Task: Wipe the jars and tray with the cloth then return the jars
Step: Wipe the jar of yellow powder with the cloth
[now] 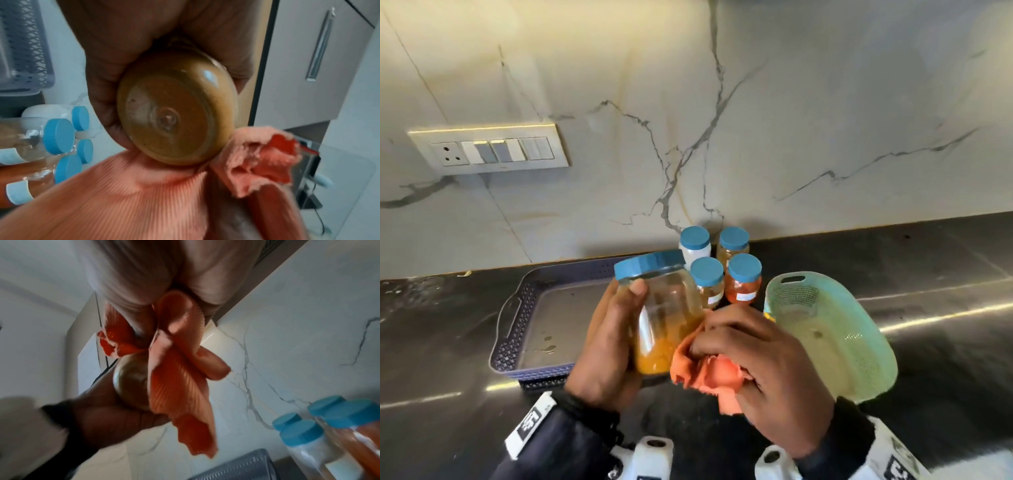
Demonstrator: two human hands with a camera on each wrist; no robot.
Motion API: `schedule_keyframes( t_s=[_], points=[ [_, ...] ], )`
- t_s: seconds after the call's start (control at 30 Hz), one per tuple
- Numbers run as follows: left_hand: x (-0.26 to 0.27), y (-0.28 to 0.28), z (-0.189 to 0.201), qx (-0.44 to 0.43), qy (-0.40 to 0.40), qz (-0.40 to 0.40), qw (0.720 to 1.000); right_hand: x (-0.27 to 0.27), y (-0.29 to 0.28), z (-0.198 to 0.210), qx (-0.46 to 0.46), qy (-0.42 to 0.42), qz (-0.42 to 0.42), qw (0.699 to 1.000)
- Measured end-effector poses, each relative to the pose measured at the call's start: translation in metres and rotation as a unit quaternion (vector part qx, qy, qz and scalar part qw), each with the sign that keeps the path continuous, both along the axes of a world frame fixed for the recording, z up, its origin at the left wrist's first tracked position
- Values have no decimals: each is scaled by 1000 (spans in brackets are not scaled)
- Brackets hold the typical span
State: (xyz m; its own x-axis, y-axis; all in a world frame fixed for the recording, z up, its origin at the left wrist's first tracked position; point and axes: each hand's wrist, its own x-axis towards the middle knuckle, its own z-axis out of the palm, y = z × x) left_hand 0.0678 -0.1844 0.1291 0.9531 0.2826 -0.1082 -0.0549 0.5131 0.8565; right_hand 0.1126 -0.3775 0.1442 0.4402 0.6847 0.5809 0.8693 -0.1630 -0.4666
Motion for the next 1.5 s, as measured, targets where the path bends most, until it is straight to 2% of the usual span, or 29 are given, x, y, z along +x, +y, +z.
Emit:
schedule_keyframes(
  t_s=[0.1,0.23,0.33,0.5,0.6,0.7,0.8,0.97,1.07,1.17,1.27,1.33,1.5],
  points=[
    [2,-11,5,12,19,0,1000,1,-13,-7,-5,-20,-3,1000],
    [10,-32,6,13,-41,-11,999,38,-16,11,78,12,-57,995],
    [14,-40,7,13,-42,5,999,51,-14,20,102,24,-76,992],
    [15,-34,18,-27,-23,-5,999,22,-25,-6,91,23,-24,995],
    [14,-31,18,-18,-12,-21,1000,11,-27,-20,94,22,-21,995],
    [13,-34,14,6,-3,-60,998,28,-22,-9,107,12,-51,993],
    [16,-39,11,16,-18,-72,997,51,-17,8,142,51,-64,987],
    [16,-36,17,-19,-54,-29,998,37,-15,-1,138,109,-32,984],
    [17,-29,7,-30,-39,35,998,28,-14,-11,122,90,-15,988],
    [15,-23,-3,18,-34,25,999,26,-7,-11,88,34,-27,995],
    [9,-16,-5,120,-55,5,991,21,-2,-10,26,-30,-45,998],
    [5,-11,-6,159,-56,4,986,24,1,-11,7,-25,-52,998],
    [-3,-6,-8,217,-42,-4,975,46,18,-8,53,20,-117,992]
  ],
)
